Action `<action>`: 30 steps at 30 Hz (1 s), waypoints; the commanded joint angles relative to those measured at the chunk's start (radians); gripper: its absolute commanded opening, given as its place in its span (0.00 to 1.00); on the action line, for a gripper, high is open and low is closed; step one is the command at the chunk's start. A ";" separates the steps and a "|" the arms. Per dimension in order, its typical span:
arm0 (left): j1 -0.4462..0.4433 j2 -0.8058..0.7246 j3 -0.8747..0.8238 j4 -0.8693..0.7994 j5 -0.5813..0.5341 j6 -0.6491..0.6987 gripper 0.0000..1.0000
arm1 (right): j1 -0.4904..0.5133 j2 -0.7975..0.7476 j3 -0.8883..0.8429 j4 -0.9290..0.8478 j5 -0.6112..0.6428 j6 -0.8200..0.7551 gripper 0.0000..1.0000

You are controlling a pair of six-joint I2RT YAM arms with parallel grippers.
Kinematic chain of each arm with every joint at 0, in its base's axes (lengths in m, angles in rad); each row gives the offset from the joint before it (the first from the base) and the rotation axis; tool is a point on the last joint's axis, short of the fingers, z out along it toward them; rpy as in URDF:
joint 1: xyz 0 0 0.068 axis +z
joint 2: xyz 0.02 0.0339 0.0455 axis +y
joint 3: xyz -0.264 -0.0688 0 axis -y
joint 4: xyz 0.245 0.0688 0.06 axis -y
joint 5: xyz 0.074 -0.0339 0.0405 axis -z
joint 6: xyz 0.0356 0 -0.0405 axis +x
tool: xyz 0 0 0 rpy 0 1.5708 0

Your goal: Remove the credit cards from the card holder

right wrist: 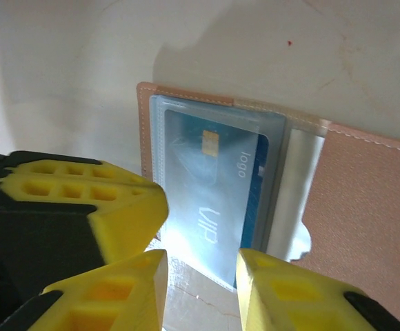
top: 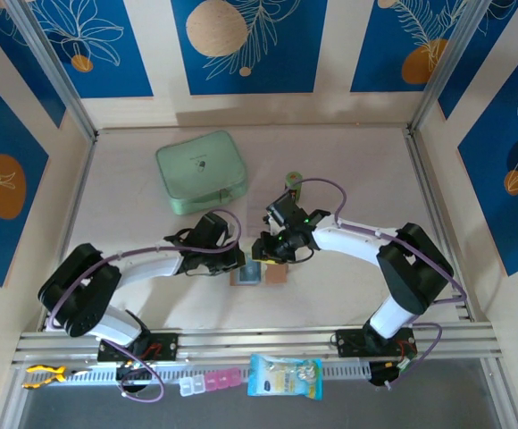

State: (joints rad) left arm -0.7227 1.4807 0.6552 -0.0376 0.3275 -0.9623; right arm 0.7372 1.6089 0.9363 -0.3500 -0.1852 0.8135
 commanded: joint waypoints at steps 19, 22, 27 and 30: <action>-0.005 0.039 -0.008 -0.054 -0.048 0.032 0.00 | -0.006 0.114 -0.017 0.086 -0.071 0.025 0.30; -0.005 0.038 -0.008 -0.057 -0.048 0.031 0.00 | -0.006 0.124 -0.017 0.094 -0.079 0.029 0.27; -0.006 0.040 -0.009 -0.058 -0.047 0.032 0.00 | -0.004 0.131 -0.022 0.097 -0.076 0.031 0.25; -0.005 0.041 -0.008 -0.058 -0.045 0.032 0.00 | -0.003 0.131 -0.019 0.076 -0.055 0.023 0.24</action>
State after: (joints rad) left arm -0.7227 1.5085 0.6510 -0.0456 0.3023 -0.9440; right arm 0.7364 1.7256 0.9230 -0.2543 -0.2359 0.8394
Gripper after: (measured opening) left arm 0.044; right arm 0.241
